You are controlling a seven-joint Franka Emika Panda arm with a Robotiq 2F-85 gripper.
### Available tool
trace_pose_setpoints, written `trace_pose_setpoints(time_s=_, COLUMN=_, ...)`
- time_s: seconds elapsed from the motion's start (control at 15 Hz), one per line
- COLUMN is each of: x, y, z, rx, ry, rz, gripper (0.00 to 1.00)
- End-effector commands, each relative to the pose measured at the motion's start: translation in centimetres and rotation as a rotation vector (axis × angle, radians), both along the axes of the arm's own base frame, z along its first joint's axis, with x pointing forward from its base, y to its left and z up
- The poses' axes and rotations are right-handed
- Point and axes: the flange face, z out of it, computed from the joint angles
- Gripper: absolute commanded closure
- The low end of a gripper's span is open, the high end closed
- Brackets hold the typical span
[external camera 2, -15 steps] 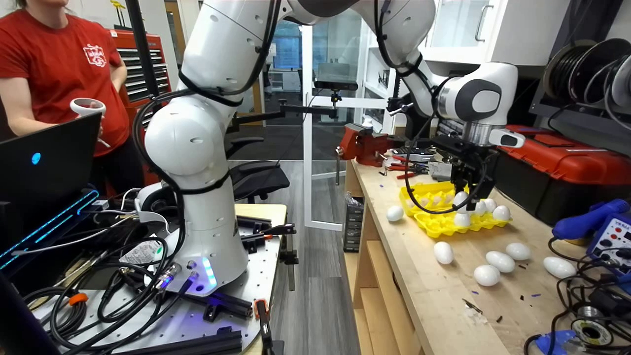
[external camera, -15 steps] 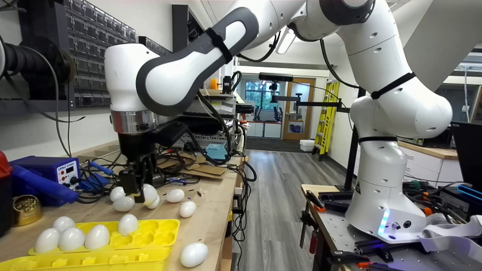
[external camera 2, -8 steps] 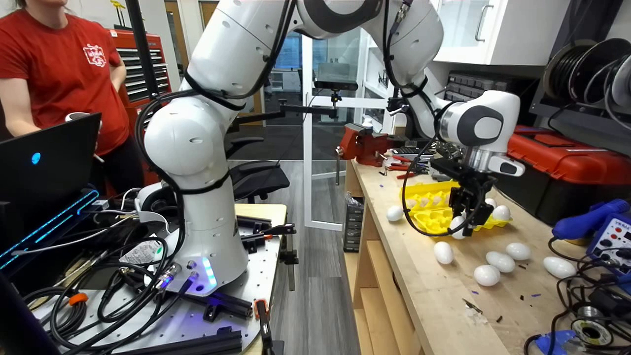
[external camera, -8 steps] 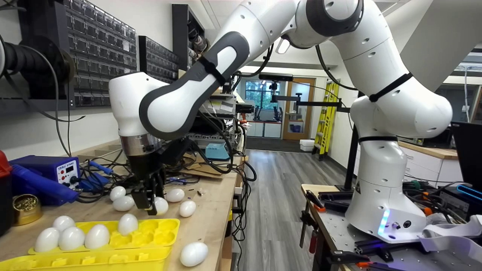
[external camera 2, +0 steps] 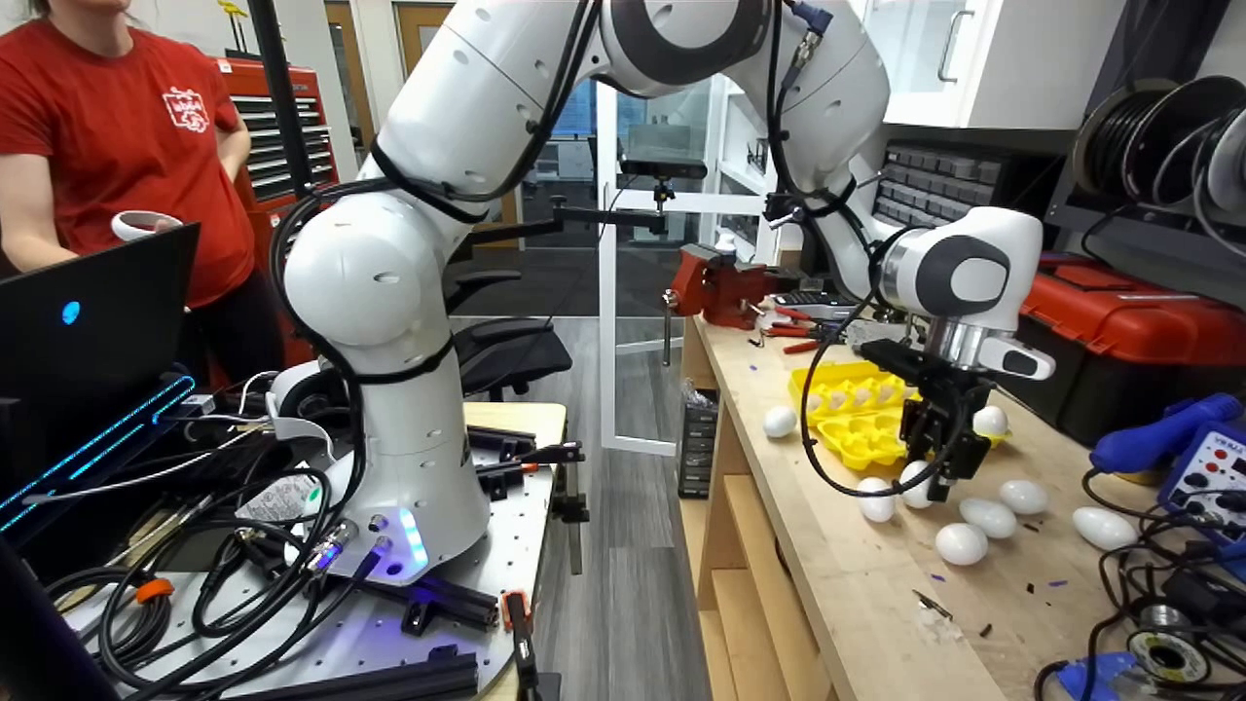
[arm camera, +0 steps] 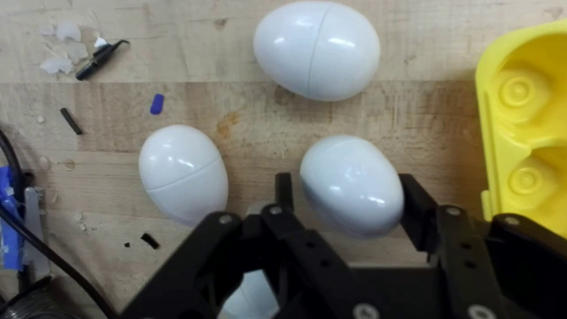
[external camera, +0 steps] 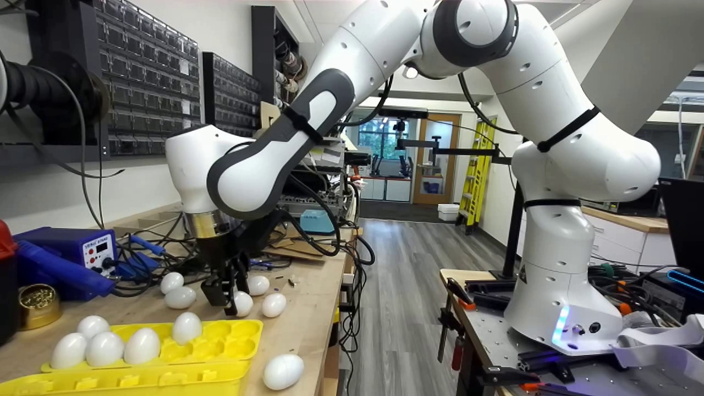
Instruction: Pick an egg from the egg holder and put it on the workbench
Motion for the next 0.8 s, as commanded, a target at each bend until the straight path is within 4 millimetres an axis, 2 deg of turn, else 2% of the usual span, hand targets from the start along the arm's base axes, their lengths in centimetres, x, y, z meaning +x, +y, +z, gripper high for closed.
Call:
trace_pose_setpoints(time_s=0.0, x=0.5, y=-0.7, z=1.0, rx=-0.031, ry=-0.012, rz=-0.030, gripper=0.08)
trace_pose_setpoints(time_s=0.13, x=0.6, y=-0.6, z=2.2, rx=-0.023, ry=-0.033, rz=-0.027, gripper=0.01)
trace_pose_setpoints(time_s=0.53, x=0.7, y=-0.1, z=7.7, rx=-0.006, ry=-0.119, rz=-0.029, gripper=0.00)
trace_pose_setpoints(time_s=0.6, x=1.6, y=-0.1, z=5.5, rx=0.006, ry=-0.096, rz=-0.005, gripper=0.00)
trace_pose_setpoints(time_s=0.73, x=1.7, y=0.0, z=7.0, rx=0.011, ry=-0.116, rz=-0.009, gripper=0.00)
